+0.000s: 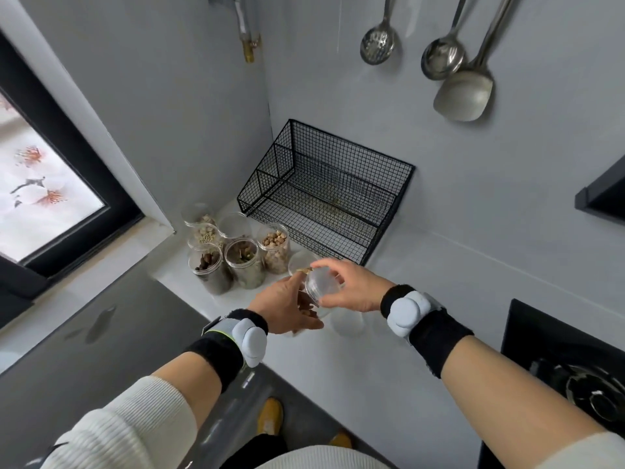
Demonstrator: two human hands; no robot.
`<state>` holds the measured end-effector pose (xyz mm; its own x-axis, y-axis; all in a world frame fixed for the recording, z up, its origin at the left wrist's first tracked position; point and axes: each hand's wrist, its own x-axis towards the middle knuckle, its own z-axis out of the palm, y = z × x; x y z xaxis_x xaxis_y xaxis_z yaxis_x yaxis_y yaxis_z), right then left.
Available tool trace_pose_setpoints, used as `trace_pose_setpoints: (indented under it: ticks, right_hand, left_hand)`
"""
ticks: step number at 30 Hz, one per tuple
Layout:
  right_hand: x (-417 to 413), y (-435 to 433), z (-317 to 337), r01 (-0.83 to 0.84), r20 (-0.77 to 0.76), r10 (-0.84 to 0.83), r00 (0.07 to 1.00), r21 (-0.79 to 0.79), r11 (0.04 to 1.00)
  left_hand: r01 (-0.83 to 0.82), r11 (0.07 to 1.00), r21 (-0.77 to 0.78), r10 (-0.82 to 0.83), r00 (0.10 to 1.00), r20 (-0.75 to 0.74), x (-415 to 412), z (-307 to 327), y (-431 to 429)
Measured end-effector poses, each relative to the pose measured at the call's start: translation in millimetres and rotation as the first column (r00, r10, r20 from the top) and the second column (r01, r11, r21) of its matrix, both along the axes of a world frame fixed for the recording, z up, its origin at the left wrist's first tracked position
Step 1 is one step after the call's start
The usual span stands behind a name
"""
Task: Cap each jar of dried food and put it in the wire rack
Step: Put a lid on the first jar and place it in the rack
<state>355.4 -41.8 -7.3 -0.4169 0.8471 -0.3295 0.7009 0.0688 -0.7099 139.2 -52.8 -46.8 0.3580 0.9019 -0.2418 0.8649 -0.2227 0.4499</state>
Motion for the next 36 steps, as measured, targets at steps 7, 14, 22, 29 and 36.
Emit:
trace_pose_setpoints:
  ticks: [7,14,22,29,36]
  right_hand:
    - [-14,16,16,0.127,0.222,-0.108,0.969,-0.075,0.989]
    - [-15,29,25,0.226,0.46,-0.204,0.864,0.009,0.974]
    - [-20,46,39,0.147,0.296,-0.136,0.946,-0.016,0.989]
    - [-31,52,43,0.016,0.3,-0.018,0.954,0.007,1.0]
    - [-27,58,48,-0.01,0.225,0.012,0.974,-0.01,1.0]
  left_hand:
    - [0.033,0.999,-0.012,-0.034,0.999,-0.04,-8,10,18]
    - [0.034,0.999,0.021,-0.035,0.999,0.041,-15,15,32]
    - [0.016,1.0,0.019,-0.017,0.999,0.05,-24,18,45]
    - [0.071,0.997,0.026,-0.071,0.997,-0.017,-28,31,54]
    - [0.048,0.999,-0.009,-0.047,0.996,0.078,-22,38,58]
